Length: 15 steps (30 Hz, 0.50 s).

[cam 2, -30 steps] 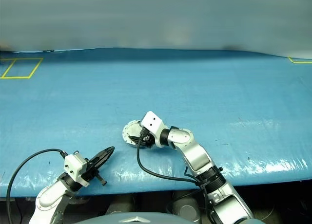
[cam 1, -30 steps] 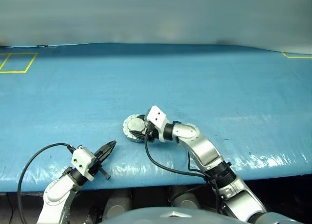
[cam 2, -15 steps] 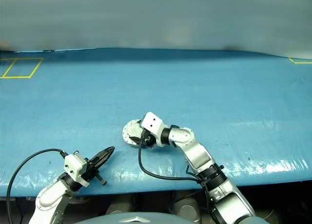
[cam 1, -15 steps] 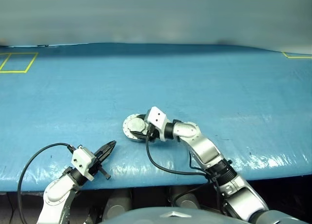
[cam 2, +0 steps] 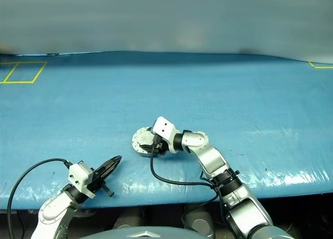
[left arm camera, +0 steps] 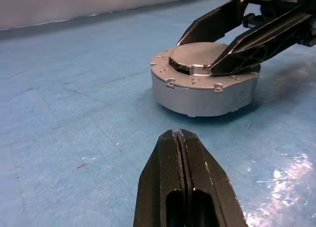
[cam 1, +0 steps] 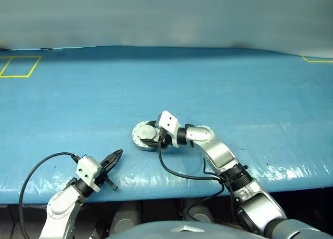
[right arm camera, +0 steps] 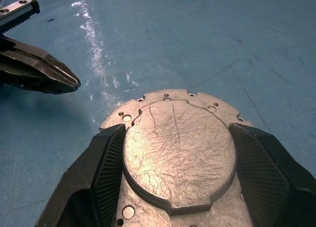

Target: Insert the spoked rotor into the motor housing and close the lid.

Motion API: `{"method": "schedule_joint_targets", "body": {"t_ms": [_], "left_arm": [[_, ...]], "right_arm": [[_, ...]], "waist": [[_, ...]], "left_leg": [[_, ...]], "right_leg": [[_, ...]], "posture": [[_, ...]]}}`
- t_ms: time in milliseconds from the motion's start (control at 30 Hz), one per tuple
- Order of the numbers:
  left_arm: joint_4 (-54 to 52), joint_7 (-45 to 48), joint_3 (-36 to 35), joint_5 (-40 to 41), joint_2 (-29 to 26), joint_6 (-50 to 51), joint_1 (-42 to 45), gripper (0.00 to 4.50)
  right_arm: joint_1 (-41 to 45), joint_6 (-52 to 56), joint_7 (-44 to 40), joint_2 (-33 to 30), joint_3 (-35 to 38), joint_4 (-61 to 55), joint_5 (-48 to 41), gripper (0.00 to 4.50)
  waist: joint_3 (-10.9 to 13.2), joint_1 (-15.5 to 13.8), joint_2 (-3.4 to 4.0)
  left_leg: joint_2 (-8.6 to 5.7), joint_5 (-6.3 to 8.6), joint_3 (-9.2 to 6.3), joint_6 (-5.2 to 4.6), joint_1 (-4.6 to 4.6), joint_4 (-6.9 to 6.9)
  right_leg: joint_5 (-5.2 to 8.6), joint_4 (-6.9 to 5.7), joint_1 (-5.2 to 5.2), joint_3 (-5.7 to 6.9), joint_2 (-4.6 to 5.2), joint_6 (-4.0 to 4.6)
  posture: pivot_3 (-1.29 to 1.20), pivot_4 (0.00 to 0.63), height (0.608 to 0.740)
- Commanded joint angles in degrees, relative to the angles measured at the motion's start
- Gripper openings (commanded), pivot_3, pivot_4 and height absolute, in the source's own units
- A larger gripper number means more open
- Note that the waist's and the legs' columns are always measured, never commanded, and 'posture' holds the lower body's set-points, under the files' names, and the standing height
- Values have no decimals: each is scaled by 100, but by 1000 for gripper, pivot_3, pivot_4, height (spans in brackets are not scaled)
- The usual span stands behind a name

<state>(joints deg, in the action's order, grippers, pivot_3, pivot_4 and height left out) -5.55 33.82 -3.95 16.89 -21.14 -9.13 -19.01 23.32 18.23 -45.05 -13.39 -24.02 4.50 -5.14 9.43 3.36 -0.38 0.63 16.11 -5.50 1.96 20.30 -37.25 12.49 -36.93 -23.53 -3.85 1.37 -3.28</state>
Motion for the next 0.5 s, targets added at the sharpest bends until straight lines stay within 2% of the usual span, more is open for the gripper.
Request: {"method": "schedule_joint_targets", "body": {"t_ms": [33, 133, 233, 333, 500], "left_arm": [[-1717, -1090, 91, 161, 111, 1824, 757, 0], [-2124, -1334, -113, 1002, -26, 3370, 1227, 0], [-2195, -1610, -355, 1759, -53, 4634, 1649, 0], [-2147, -1431, -440, 2290, -163, 5276, 1909, 0], [-1967, -1237, -333, 2373, -383, 5693, 2084, 0]], "right_arm": [[-154, 245, 69, 10, -1, 87, 35, 3014], [-190, 293, 96, 51, 9, 59, 43, 3014], [-206, 288, 141, 79, 23, 55, 63, 3014], [-217, 292, 182, 110, 36, 50, 76, 3014], [-198, 304, 219, 159, 30, 55, 77, 3014]], "waist": [[-3, -16, -11], [-18, 36, -1], [-28, 73, 16], [-25, 57, 11], [-25, 57, 11]], "left_leg": [[-2, -2, -6, -1, 3, -5], [-4, -6, -7, 3, -5, -8], [-5, -5, 3, 3, -15, 11], [-3, -5, -11, 3, -14, 20], [-4, -10, -10, 12, -15, 17]], "right_leg": [[-4, 1, 3, 1, 0, -7], [-27, 1, 16, -2, 0, -43], [-25, 4, 15, -8, 1, -41], [-17, 5, 12, 1, -4, -31], [-18, 3, 13, 0, -4, -30]], "posture": [[0, 150, 740], [0, 150, 740], [0, 150, 740], [0, 150, 740], [0, 150, 740]]}}
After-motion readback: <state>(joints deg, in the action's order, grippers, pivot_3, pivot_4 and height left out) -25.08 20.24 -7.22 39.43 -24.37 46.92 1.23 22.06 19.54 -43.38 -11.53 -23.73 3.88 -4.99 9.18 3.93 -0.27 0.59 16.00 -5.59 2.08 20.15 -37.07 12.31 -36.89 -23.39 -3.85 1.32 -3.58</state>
